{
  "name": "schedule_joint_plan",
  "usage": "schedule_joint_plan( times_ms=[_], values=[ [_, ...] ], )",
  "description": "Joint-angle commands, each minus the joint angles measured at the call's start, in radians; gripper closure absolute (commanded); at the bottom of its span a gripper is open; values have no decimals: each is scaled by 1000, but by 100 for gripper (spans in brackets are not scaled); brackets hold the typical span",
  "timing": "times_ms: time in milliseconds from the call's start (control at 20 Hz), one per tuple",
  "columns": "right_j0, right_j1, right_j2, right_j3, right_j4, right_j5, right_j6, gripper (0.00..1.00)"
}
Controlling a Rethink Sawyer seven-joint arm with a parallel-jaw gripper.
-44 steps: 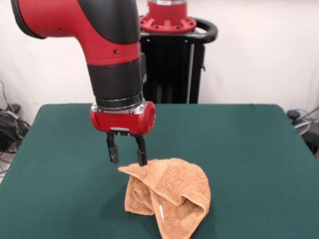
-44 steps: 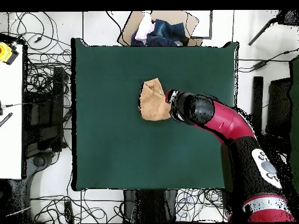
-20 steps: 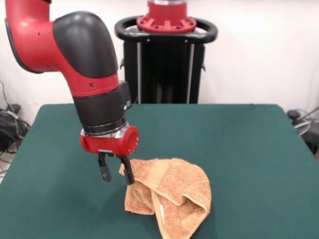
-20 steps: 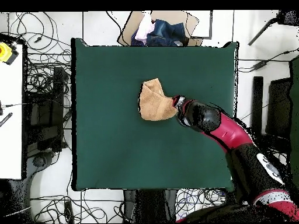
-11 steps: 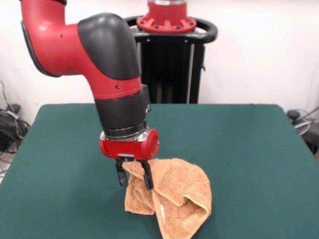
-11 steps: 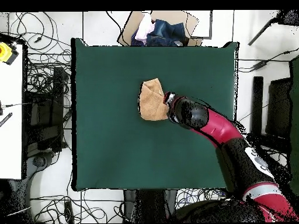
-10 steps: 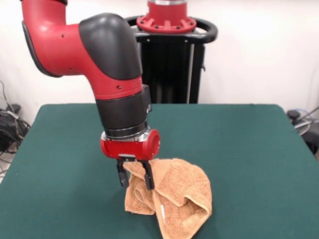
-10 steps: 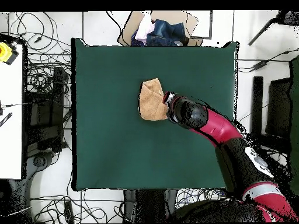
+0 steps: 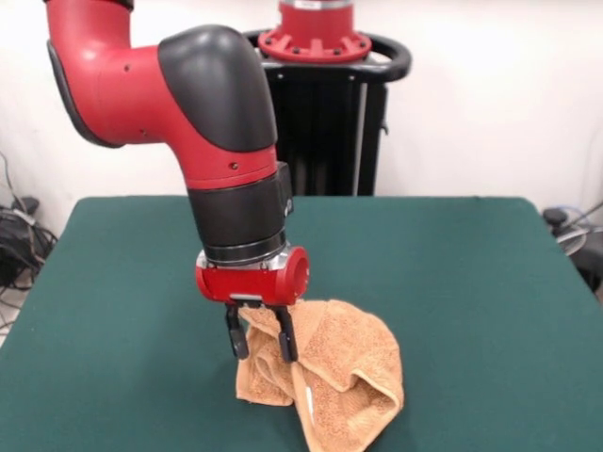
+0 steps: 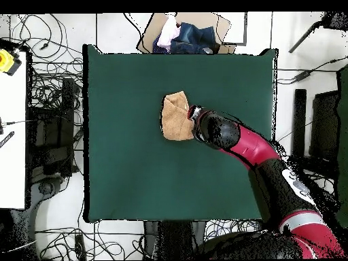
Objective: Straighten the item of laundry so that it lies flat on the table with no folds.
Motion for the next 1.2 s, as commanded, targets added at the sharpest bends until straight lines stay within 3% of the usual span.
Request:
schedule_joint_plan(
  times_ms=[50,750,800,1200],
  values=[
    [4,19,18,-65,-42,22,46,0],
    [25,0,3,-67,-65,-7,53,0],
    [32,-1,-4,-73,-73,3,51,100],
    [21,-5,25,-78,-120,-35,44,100]
  ],
)
